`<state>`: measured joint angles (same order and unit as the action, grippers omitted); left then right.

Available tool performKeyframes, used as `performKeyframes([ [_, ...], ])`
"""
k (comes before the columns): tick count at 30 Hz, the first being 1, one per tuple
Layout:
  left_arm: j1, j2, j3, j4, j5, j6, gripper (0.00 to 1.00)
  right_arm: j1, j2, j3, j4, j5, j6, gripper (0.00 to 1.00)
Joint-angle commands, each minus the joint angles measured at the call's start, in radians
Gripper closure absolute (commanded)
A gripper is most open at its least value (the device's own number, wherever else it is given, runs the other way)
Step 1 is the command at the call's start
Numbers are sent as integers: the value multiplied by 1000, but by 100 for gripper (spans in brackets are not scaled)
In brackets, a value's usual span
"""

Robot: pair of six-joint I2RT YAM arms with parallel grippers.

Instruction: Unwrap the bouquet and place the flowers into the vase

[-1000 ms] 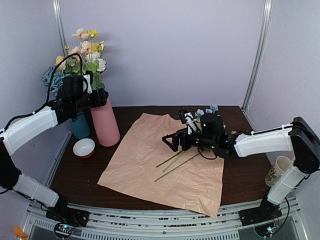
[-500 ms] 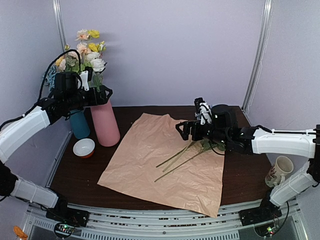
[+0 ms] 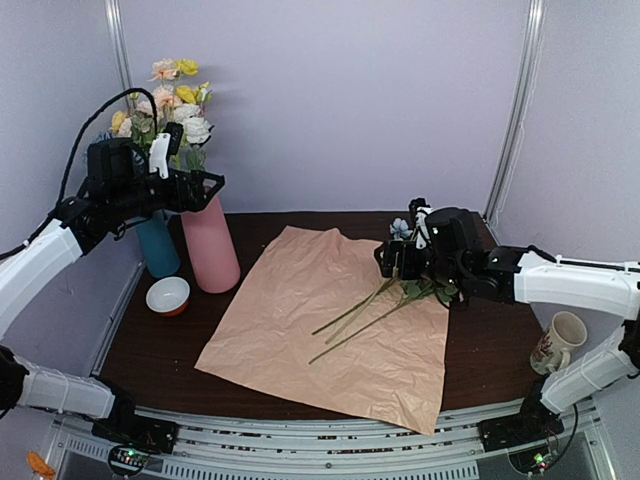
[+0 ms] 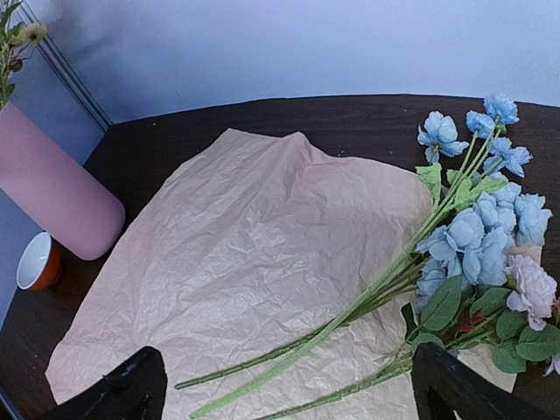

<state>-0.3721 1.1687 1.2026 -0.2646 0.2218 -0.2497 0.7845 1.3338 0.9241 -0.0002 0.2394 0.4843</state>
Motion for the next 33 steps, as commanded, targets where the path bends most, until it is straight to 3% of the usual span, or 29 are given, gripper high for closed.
performKeyframes([
  [1, 4, -59, -6, 14, 54, 38, 2, -5, 21, 48, -108, 41, 123, 0],
  [10, 4, -93, 7, -80, 55, 159, 2, -9, 177, 83, -172, -53, 345, 4],
  [14, 6, -132, -100, 6, 17, 178, 2, -48, 306, 144, -202, -107, 403, 9],
  [24, 10, -166, -164, 30, -44, 192, 2, -156, 589, 322, -198, -305, 470, 45],
  [33, 11, -161, -172, 21, -60, 189, 2, -160, 488, 250, -277, -208, 417, 47],
])
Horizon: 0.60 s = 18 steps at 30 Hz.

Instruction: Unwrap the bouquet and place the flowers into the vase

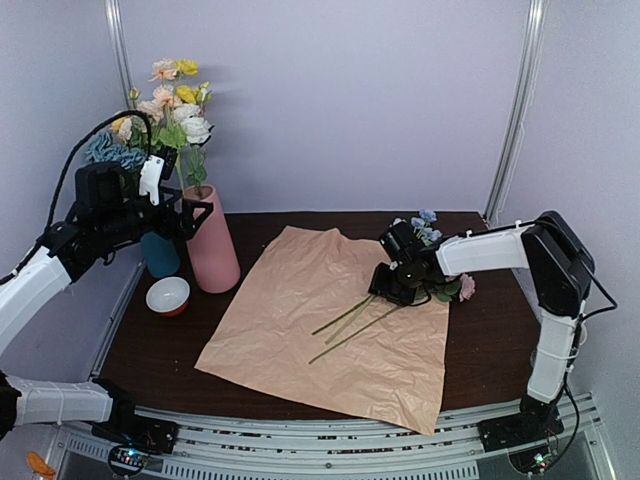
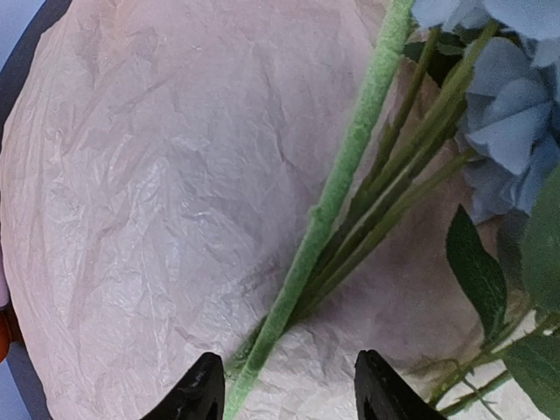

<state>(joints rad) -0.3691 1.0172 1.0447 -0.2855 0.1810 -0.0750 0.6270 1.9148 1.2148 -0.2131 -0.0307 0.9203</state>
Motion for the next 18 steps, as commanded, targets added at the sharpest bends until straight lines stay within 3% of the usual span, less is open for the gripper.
performKeyframes([
  [1, 7, -10, -12, 42, -17, 14, 2, -3, -116, -53, -77, 77, -18, 47],
  [7, 16, -19, -6, 42, 14, 5, 2, -2, -201, -127, -124, 119, 37, 46],
  [18, 15, -36, -12, 39, 34, 6, 2, -3, -130, -152, -105, 127, 138, 46],
])
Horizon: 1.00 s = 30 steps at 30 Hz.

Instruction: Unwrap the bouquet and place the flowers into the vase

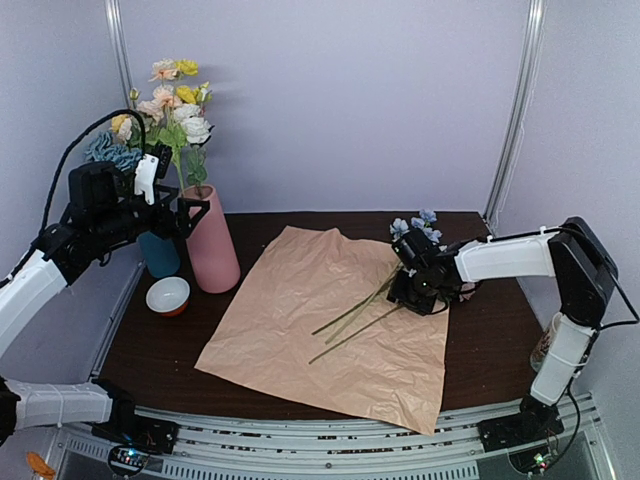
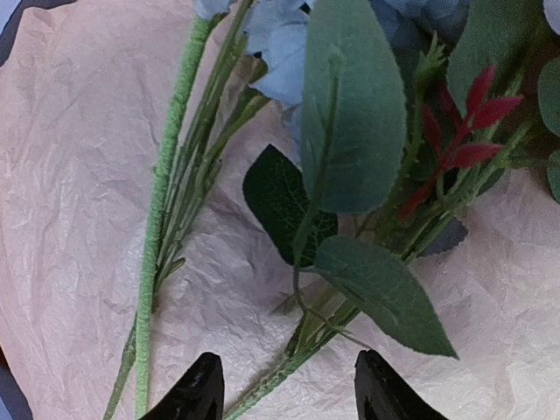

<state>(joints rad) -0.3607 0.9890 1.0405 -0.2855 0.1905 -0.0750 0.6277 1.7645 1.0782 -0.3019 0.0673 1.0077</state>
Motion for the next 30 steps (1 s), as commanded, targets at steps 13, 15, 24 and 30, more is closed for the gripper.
performKeyframes([
  [13, 8, -13, -13, 36, 3, 12, 3, -8, 96, -17, 59, 20, 60, 88],
  [15, 8, -15, -14, 35, 0, 13, 3, -10, 83, -30, 72, 24, 70, 94],
  [24, 8, -4, -13, 33, 5, 15, 3, -46, -88, -48, 34, 122, 71, 100],
  [30, 8, -10, -16, 32, 14, 18, 2, -52, -235, -29, 50, 213, -95, 100],
])
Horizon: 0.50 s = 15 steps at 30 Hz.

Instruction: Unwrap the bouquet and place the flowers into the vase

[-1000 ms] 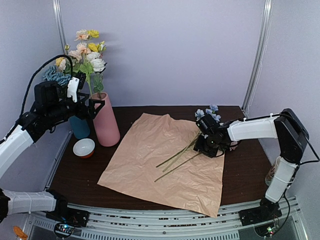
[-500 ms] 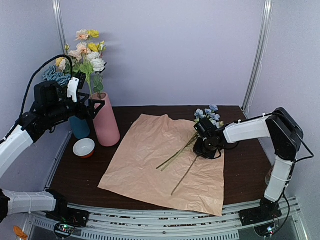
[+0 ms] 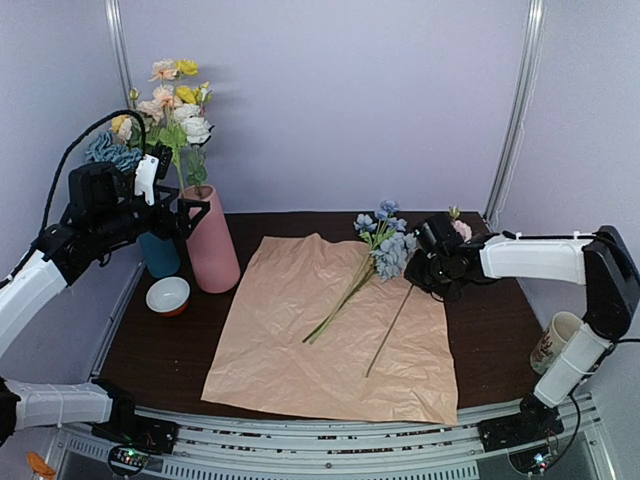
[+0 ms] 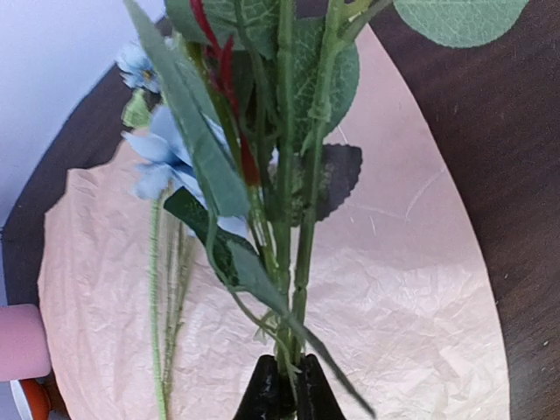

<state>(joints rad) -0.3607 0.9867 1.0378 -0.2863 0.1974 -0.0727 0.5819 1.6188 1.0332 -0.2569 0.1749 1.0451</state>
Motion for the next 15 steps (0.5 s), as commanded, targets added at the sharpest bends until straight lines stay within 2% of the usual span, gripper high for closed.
performKeyframes([
  [1, 8, -8, -13, 34, 14, 16, 2, -7, -109, 17, 26, 107, -182, 100],
  [3, 8, -6, -14, 34, 38, 17, 2, -6, -147, 9, 97, 73, -286, 100],
  [9, 8, 5, -17, 65, 181, 17, 2, 15, -259, -85, 417, -198, -521, 100],
  [11, 8, 17, -17, 84, 235, -12, 2, 38, -281, -111, 528, -270, -577, 100],
  [15, 1, 38, -39, 183, 329, -140, 3, 100, -291, -123, 638, -349, -676, 100],
])
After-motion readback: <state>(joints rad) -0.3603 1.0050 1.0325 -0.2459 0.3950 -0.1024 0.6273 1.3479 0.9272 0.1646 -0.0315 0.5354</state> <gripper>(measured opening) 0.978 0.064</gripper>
